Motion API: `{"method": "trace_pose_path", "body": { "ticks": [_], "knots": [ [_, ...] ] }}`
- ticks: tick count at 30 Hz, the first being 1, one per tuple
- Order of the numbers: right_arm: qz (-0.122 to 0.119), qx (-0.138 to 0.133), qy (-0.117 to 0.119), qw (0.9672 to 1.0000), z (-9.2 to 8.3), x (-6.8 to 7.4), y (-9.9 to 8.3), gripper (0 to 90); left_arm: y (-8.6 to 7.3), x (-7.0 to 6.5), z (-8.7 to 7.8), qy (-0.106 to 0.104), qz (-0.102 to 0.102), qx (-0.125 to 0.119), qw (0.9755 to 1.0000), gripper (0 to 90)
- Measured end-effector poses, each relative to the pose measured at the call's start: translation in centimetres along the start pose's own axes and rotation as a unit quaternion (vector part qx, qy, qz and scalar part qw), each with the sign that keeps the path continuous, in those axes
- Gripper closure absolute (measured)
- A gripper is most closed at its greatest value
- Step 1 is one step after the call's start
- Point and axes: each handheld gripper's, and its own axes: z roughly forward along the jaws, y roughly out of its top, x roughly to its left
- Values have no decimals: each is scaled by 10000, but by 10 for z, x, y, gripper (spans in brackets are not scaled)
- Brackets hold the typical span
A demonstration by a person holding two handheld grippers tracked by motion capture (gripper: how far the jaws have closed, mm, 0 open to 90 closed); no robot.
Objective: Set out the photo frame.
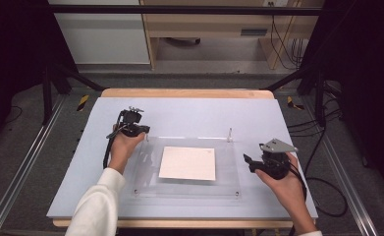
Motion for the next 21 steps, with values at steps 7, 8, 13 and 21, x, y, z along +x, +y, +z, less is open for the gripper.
{"method": "trace_pose_path", "body": {
  "ticks": [7, 8, 13, 21],
  "knots": [
    [-514, 252, 2, 9984, -16, 18, -34, 140, 1, 0, 1, -2, -34, 39, 10000, 850],
    [-553, 333, 50, 9979, -18, 19, -38, 103, 1, 0, 1, -1, -39, 41, 10000, 850],
    [-706, 327, 32, 9970, -26, 26, -48, 94, 2, 1, 1, -26, -29, 72, 10000, 850],
    [-913, 417, 114, 9949, -26, 36, -53, 105, 3, 1, 1, -35, -60, 91, 9999, 850]
  ]
}}
